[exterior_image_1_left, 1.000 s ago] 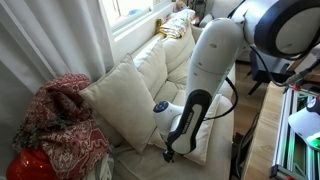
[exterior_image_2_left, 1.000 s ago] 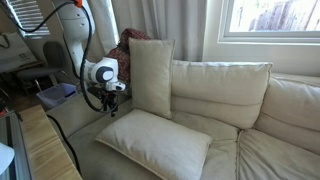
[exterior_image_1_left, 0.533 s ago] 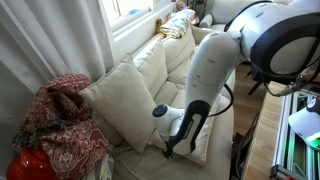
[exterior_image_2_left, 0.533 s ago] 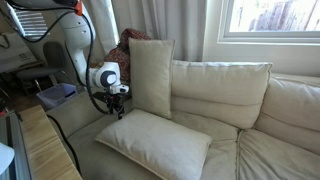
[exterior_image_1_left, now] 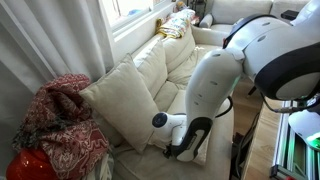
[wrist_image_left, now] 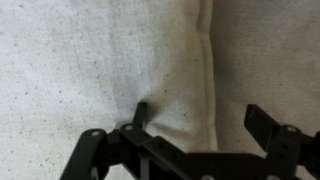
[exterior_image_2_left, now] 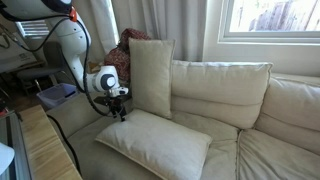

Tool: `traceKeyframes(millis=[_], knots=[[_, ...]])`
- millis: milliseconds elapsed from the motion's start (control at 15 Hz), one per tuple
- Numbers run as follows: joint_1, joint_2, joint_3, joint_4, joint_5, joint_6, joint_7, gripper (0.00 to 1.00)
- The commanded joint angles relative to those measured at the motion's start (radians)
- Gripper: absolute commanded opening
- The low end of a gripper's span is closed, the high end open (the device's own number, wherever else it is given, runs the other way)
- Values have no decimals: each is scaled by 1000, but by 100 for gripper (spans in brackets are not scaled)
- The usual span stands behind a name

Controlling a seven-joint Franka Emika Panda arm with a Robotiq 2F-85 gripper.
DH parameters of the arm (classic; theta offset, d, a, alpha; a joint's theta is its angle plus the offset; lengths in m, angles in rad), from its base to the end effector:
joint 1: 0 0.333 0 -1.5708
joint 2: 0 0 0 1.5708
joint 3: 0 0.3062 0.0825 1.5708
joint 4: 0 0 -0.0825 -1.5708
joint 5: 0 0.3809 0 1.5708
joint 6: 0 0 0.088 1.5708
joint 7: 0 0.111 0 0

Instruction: Pick up the pillows and place them upright

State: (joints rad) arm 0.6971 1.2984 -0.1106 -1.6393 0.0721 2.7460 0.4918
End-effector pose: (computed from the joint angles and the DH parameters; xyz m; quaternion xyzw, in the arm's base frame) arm 0.4581 0.2926 -0.1423 0.9936 0.0478 -0.0546 0.0863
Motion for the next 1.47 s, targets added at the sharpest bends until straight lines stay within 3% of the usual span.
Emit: traceKeyframes(millis=[0, 200, 267, 533, 800, 1000, 1400], knots=[[49, 82, -54, 68, -11, 20, 69, 100], [73, 124, -79, 106, -11, 14, 108, 100], [77, 135, -85, 118, -12, 6, 119, 82], [89, 174, -106, 151, -13, -2, 151, 49], [94, 189, -112, 174, -13, -17, 173, 22], [47, 121, -74, 132, -9, -68, 145, 1], [20, 2, -70, 49, -24, -181, 136, 0]])
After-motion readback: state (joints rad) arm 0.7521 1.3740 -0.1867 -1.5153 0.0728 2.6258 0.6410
